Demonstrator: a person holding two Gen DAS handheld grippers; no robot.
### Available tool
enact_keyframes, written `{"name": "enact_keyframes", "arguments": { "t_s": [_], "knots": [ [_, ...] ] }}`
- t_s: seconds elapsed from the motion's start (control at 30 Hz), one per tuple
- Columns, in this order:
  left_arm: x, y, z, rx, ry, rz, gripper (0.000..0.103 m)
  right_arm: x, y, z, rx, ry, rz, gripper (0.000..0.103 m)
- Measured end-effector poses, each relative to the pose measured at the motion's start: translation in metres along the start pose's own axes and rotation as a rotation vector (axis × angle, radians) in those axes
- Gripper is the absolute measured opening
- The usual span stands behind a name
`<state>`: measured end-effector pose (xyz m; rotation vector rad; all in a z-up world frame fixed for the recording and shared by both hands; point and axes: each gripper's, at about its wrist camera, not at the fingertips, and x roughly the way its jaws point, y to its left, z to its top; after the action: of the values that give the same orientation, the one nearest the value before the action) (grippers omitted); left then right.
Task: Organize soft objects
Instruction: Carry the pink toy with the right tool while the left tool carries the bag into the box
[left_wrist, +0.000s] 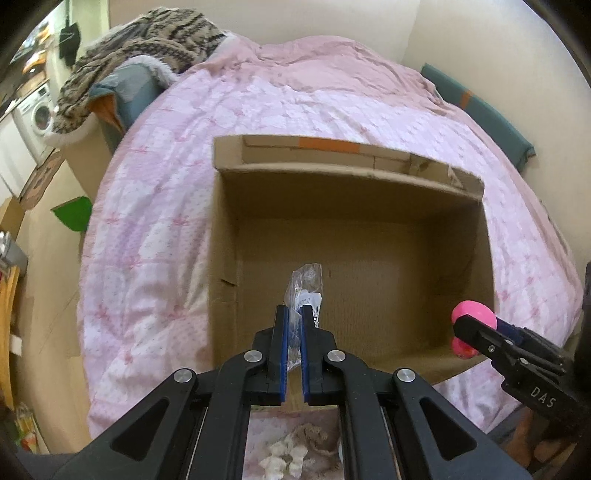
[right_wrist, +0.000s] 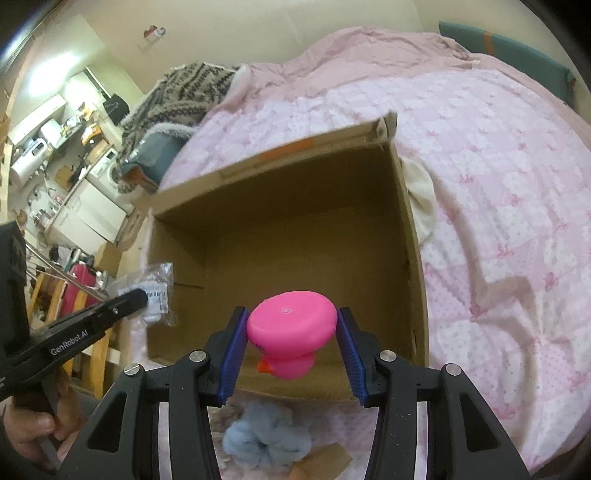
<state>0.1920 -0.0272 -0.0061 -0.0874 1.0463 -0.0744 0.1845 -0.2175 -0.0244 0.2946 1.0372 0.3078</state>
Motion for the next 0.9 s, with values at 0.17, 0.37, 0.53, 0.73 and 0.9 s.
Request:
{"name": "enact_keyframes", "arguments": {
  "t_s": [0.17,0.37,0.53,0.73,0.9],
  "knots": [
    [0.024,-0.002,-0.007,-0.007,0.048,-0.026,0.005,0.013,-0.003,-0.004,-0.007,0.027,-0.030,0.051],
    [0.038,0.000,-0.012,-0.012,0.075,-0.032,0.005,0.035,-0.005,-0.009,0.004,0.104,-0.036,0.051],
    [0.043,-0.002,-0.016,0.005,0.084,-0.030,0.006,0.048,-0.001,-0.011,-0.029,0.137,-0.058,0.051],
    [0.046,-0.008,-0.017,0.030,0.077,-0.031,0.006,0.053,0.002,-0.012,-0.047,0.150,-0.070,0.051],
    [0.049,-0.014,-0.021,0.055,0.072,-0.026,0.006,0.053,0.000,-0.012,-0.036,0.155,-0.068,0.051]
  ]
}}
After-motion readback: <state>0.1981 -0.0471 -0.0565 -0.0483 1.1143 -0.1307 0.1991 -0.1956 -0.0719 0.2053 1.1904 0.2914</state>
